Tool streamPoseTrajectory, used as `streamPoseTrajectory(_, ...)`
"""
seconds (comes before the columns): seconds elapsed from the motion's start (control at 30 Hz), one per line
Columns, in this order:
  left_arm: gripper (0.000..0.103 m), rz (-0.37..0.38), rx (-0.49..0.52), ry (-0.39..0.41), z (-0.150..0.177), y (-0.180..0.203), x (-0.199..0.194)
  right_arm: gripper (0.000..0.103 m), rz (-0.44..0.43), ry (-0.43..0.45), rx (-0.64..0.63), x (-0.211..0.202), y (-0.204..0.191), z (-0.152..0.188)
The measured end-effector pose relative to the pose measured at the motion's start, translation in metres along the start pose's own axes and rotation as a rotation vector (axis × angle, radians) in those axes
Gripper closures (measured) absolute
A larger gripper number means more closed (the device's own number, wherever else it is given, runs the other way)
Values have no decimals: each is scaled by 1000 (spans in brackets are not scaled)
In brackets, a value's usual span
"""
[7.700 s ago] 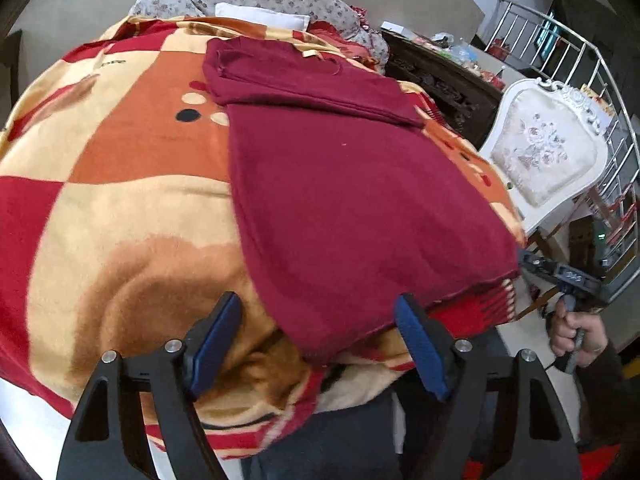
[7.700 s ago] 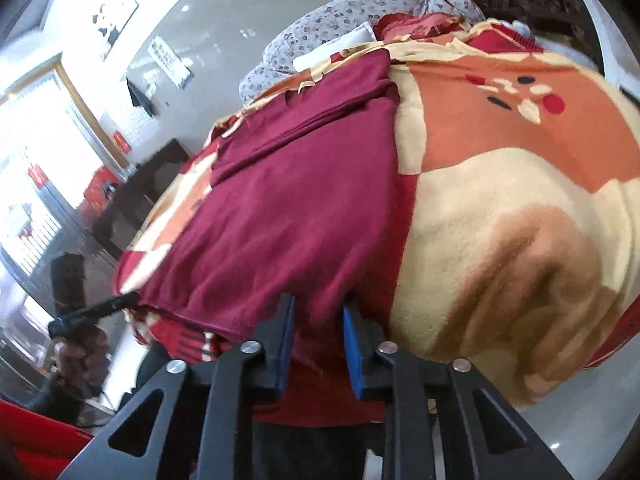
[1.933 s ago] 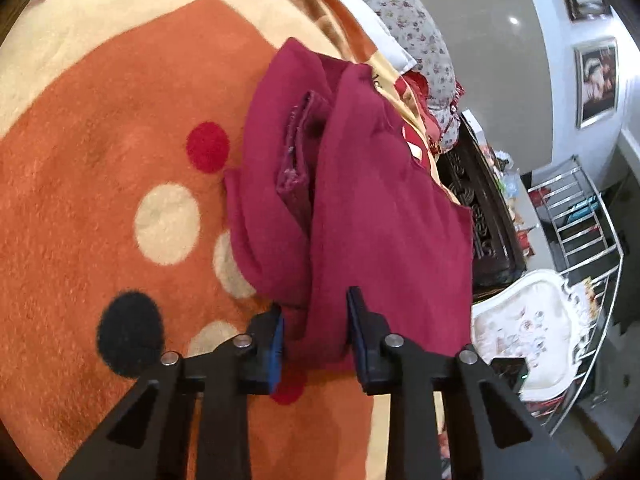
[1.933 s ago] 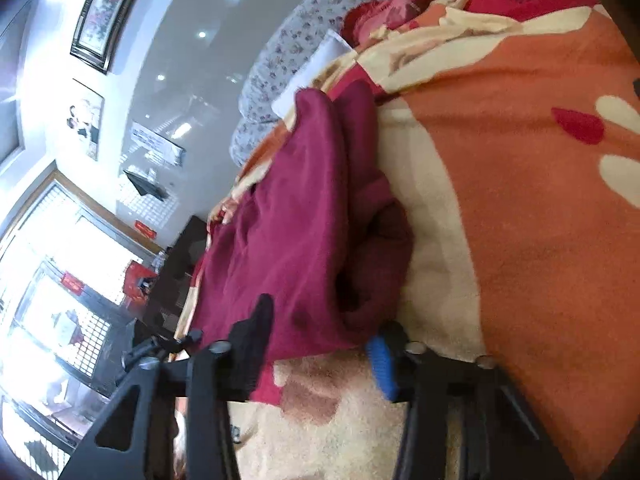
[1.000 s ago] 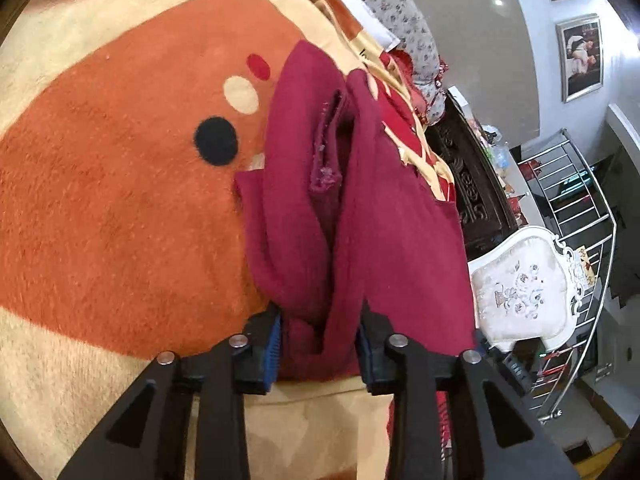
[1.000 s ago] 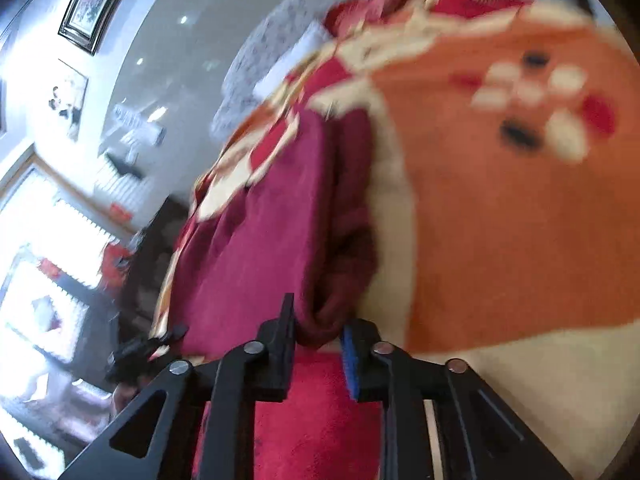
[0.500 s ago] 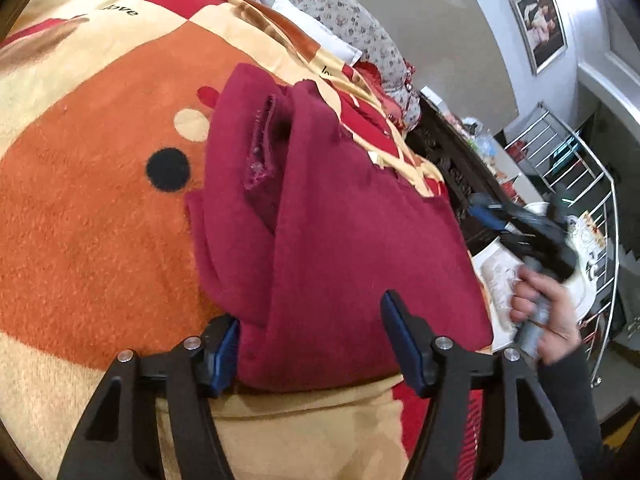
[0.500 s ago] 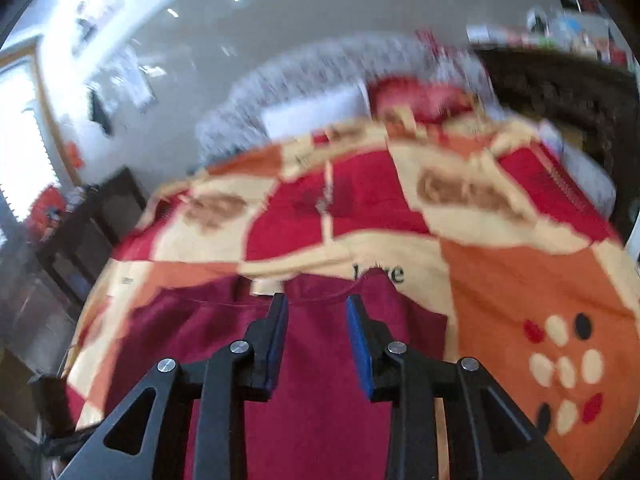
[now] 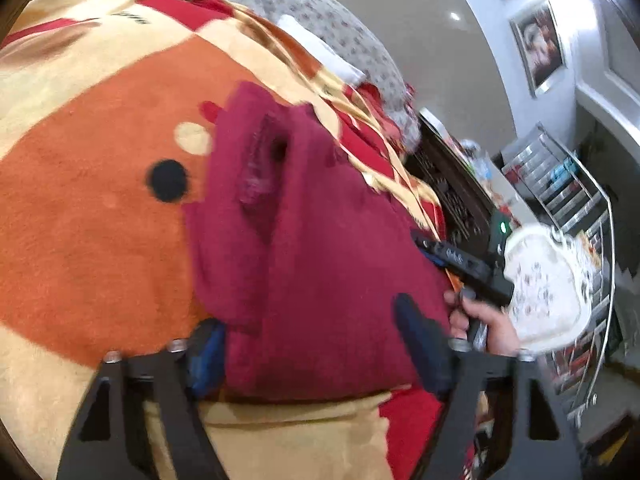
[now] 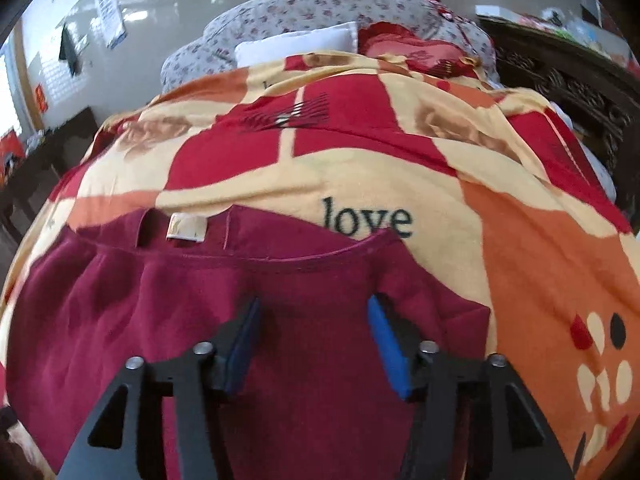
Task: Fold small clothes
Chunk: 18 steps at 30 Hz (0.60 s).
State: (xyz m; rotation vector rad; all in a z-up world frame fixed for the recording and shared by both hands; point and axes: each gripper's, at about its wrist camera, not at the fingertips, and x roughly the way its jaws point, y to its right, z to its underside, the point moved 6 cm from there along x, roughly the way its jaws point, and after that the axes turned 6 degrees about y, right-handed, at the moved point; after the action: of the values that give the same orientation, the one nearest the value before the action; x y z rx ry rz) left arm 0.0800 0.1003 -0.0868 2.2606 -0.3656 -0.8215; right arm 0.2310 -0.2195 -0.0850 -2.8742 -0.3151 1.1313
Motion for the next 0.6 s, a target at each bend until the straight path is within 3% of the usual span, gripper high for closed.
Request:
streamPoseTrajectory(0.03,52,-12,-41,15,-2,-7,-2,41,2,-1,-4,2,-3,-1)
streamPoseTrajectory(0.07,66,-17,-93,32,-4,-16,-5,40,-1,1,-3,2,-2,-1)
streamPoseTrajectory(0.1,74,-27,-135,47,-4,-24,-7,40,-10,3,5,0,-2,-1)
streamPoseTrajectory(0.13,75,-27,-149,55,-4,-26,-7,40,-16,0,12,0,-4,-2)
streamPoseTrajectory(0.27,80,-78,-30,82,4,-10,-10,36,6,28,82,-30,-14,-31)
streamPoseTrajectory(0.3,81,-83,-11,88,4,-7,-10,35,-40,65,94,-44,-30,-43)
streamPoseTrajectory(0.37,83,-104,15,100,5,-4,-11,13,-194,83,55,-65,-81,-61)
streamPoseTrajectory(0.43,84,-133,62,121,5,4,-13,5,-304,6,31,-64,-126,-65)
streamPoseTrajectory(0.6,85,-184,193,174,7,22,-21,5,-509,-274,109,-23,-219,-61)
